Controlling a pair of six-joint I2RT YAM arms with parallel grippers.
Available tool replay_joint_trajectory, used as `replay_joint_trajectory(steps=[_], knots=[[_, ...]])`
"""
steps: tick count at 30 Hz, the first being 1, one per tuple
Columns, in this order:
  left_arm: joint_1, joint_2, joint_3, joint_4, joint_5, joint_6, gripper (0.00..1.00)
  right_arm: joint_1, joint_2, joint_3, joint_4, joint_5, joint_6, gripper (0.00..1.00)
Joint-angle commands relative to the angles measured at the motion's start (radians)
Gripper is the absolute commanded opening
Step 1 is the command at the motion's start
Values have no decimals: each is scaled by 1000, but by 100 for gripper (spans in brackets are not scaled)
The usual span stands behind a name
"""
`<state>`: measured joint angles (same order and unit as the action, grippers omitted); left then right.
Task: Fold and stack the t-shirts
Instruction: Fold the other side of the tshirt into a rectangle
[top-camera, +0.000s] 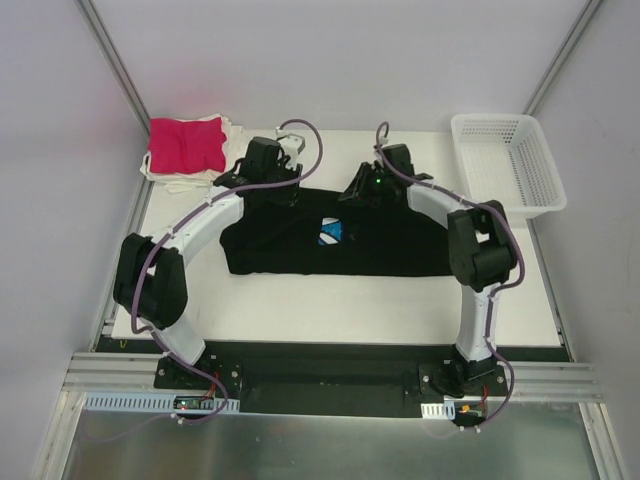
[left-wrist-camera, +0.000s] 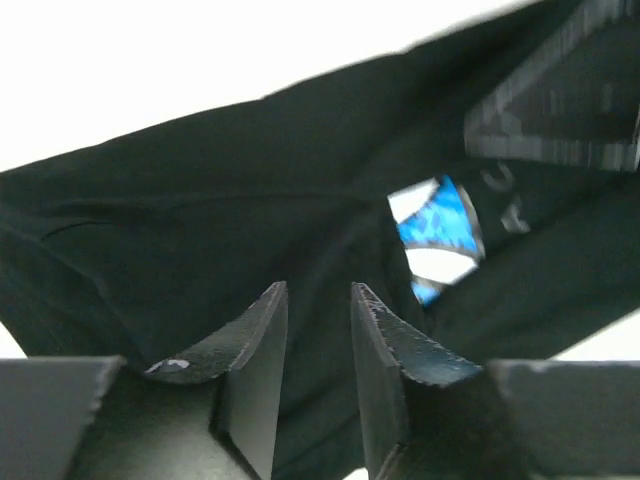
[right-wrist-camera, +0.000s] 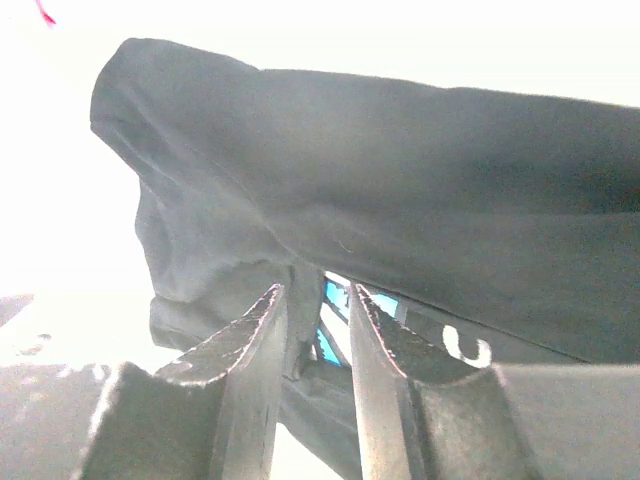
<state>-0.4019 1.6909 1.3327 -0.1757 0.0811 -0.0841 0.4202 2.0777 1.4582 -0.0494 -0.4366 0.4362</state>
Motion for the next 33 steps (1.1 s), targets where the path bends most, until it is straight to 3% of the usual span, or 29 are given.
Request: replay_joint_trajectory(steps=[1, 3, 9, 15, 20, 33], knots=[[-44, -122, 3, -145, 163, 234, 25, -67, -146, -15, 29, -63, -17, 34], [-66, -137, 8, -207, 175, 224, 20, -92, -192, -54, 39, -70, -14, 34], [-140, -88, 9, -324, 99, 280, 19, -172, -318, -180, 141, -103, 32, 34], [-178, 94, 91, -421, -7, 343, 29, -224, -381, -234, 200, -134, 79, 34], [-186, 197, 135, -421, -70, 363, 43, -253, -407, -271, 235, -149, 104, 34], [-186, 328, 230, -412, -172, 382, 39, -290, -407, -312, 275, -165, 127, 34]])
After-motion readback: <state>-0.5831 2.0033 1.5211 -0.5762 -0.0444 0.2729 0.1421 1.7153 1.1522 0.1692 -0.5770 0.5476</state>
